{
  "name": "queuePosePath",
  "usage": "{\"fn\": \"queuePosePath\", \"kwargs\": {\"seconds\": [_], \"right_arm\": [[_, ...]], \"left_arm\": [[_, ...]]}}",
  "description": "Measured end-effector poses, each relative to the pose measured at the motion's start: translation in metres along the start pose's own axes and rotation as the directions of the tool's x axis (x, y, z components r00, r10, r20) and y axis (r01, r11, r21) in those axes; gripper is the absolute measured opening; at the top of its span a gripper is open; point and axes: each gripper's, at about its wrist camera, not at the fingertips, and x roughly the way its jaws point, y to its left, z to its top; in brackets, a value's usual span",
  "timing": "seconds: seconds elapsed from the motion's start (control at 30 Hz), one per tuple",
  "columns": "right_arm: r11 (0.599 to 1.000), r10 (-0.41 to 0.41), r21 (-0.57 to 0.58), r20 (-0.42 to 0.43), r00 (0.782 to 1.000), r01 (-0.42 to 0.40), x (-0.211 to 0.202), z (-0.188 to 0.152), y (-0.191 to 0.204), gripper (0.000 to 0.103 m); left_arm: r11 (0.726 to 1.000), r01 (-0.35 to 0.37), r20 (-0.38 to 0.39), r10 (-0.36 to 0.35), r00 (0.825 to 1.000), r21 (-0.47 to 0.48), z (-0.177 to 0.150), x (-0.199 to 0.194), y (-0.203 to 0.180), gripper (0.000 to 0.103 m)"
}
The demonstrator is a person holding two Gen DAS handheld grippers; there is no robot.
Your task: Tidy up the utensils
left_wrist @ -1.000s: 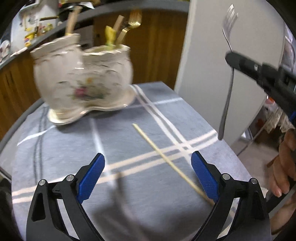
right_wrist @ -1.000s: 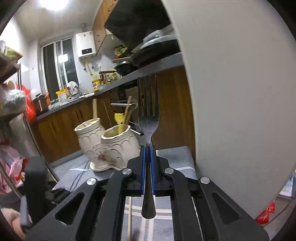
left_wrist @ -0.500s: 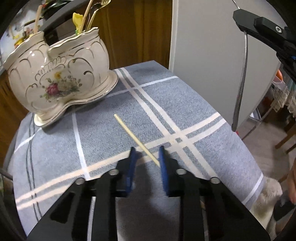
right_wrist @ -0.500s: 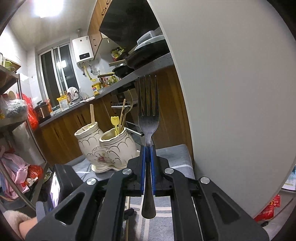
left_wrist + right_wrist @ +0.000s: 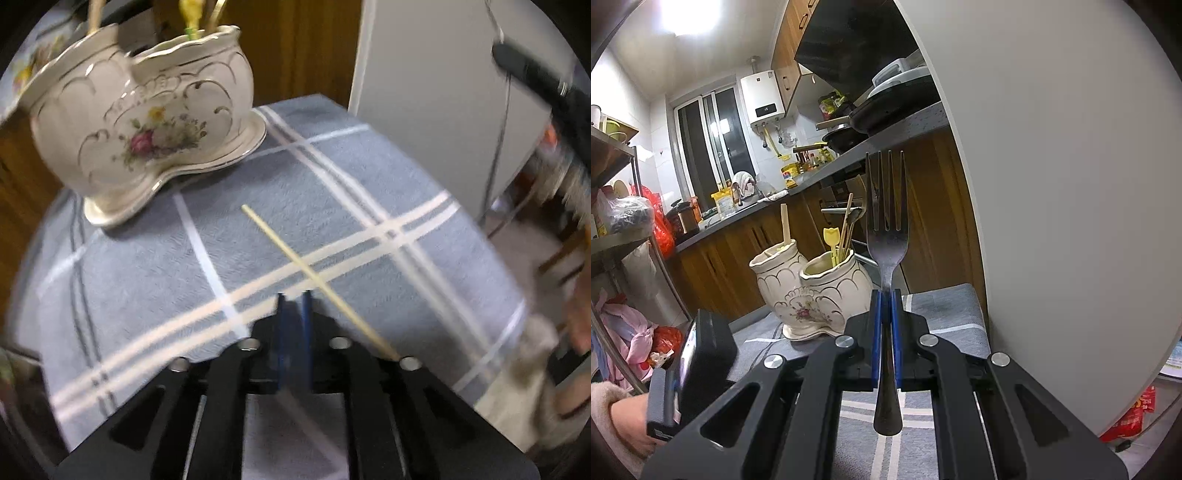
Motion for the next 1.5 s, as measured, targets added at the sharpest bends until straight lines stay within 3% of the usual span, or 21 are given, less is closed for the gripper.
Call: {"fn": "queuePosePath", "kwargs": {"seconds": [0.03, 0.1, 0.27, 0.43, 0.53, 0.6, 0.7, 0.77, 0.87, 1.0, 1.13, 1.5], "right_arm": [[1.000, 0.000, 0.000, -0.001, 1.000, 0.000, 0.000, 0.000, 0.000, 0.005], [1.000, 0.001, -0.004, -0.005, 1.000, -0.001, 0.001, -0.001, 0.002, 0.005], [1.000, 0.003, -0.013, -0.011, 1.000, -0.003, 0.001, -0.002, 0.003, 0.005], [1.000, 0.003, -0.003, -0.006, 1.000, -0.003, 0.001, -0.001, 0.000, 0.005], [1.000, 0.008, 0.002, -0.008, 1.000, -0.008, 0.002, -0.001, -0.001, 0.005], [1.000, 0.011, -0.001, -0.008, 1.000, -0.011, 0.002, -0.001, 0.000, 0.005], [1.000, 0.013, -0.001, -0.008, 1.000, -0.014, 0.002, -0.001, -0.001, 0.005], [1.000, 0.013, -0.001, -0.008, 1.000, -0.013, 0.002, -0.001, -0.001, 0.005], [1.000, 0.012, -0.001, -0.008, 1.000, -0.012, 0.002, -0.001, -0.001, 0.005], [1.000, 0.011, -0.004, -0.017, 1.000, -0.011, 0.005, -0.003, 0.002, 0.005], [1.000, 0.013, -0.010, -0.018, 1.000, -0.013, 0.004, -0.003, 0.004, 0.005], [0.999, 0.031, -0.027, -0.005, 1.000, -0.031, -0.001, -0.003, 0.004, 0.005]], "left_arm": [[1.000, 0.018, 0.021, -0.018, 1.000, -0.019, -0.001, -0.003, -0.002, 0.031], [0.999, 0.042, 0.042, -0.041, 0.998, -0.026, -0.003, -0.006, -0.009, 0.037], [0.998, -0.012, 0.007, 0.012, 1.000, 0.059, -0.009, 0.007, -0.029, 0.037], [0.993, 0.001, -0.007, 0.000, 1.000, 0.115, -0.010, 0.008, -0.028, 0.015], [0.987, 0.004, -0.016, -0.001, 1.000, 0.163, -0.011, 0.004, -0.026, 0.011], [0.983, -0.003, -0.033, 0.009, 0.999, 0.185, -0.014, 0.003, -0.022, 0.002], [0.978, -0.032, -0.061, 0.046, 0.997, 0.206, -0.022, -0.002, -0.013, 0.002], [0.980, -0.066, -0.070, 0.081, 0.994, 0.187, -0.024, -0.001, -0.002, 0.002], [0.995, -0.044, -0.042, 0.048, 0.998, 0.091, -0.023, -0.008, 0.011, 0.002], [0.999, -0.004, -0.012, 0.003, 1.000, -0.041, -0.021, -0.010, 0.013, 0.021], [0.992, -0.014, 0.000, 0.014, 1.000, -0.128, -0.017, -0.008, 0.007, 0.022], [0.975, -0.199, -0.014, 0.199, 0.980, -0.099, -0.003, 0.017, -0.017, 0.020]]}}
